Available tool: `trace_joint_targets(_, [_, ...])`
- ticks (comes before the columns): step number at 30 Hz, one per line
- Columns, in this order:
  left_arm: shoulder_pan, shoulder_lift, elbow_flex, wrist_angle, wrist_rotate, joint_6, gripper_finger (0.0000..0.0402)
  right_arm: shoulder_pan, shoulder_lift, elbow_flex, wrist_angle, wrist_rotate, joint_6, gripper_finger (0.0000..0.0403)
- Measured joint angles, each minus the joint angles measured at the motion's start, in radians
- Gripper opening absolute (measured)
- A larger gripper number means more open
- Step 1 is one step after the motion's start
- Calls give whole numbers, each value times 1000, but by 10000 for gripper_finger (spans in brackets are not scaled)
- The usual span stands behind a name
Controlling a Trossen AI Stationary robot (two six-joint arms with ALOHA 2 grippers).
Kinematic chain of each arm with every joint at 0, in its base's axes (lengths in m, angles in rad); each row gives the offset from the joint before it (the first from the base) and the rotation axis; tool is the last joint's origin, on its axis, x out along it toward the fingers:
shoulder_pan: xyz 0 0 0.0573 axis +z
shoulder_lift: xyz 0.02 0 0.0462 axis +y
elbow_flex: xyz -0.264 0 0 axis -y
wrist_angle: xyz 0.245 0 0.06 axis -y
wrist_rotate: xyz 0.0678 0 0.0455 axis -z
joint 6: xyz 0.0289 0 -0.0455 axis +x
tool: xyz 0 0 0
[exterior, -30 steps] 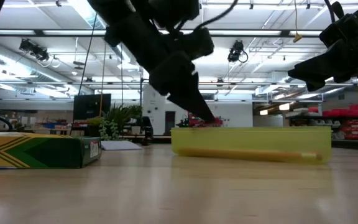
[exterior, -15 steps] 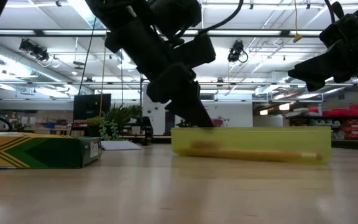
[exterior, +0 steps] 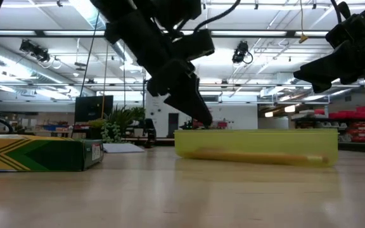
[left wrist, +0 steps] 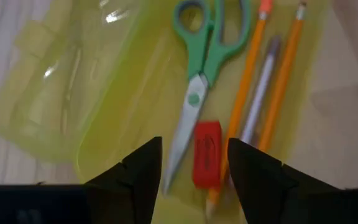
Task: Pack school essentials
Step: Put the yellow crayon box into the yellow supply box
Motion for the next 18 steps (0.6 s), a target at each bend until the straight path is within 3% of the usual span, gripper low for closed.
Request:
trace_joint_targets(10, [0, -156, -130, -13, -18, -11, 167, 0, 5, 0, 0, 0, 0, 131])
trace_joint_targets(18, [-34, -271, -217, -122, -17, -120, 161, 0, 5, 0, 0, 0, 0, 131])
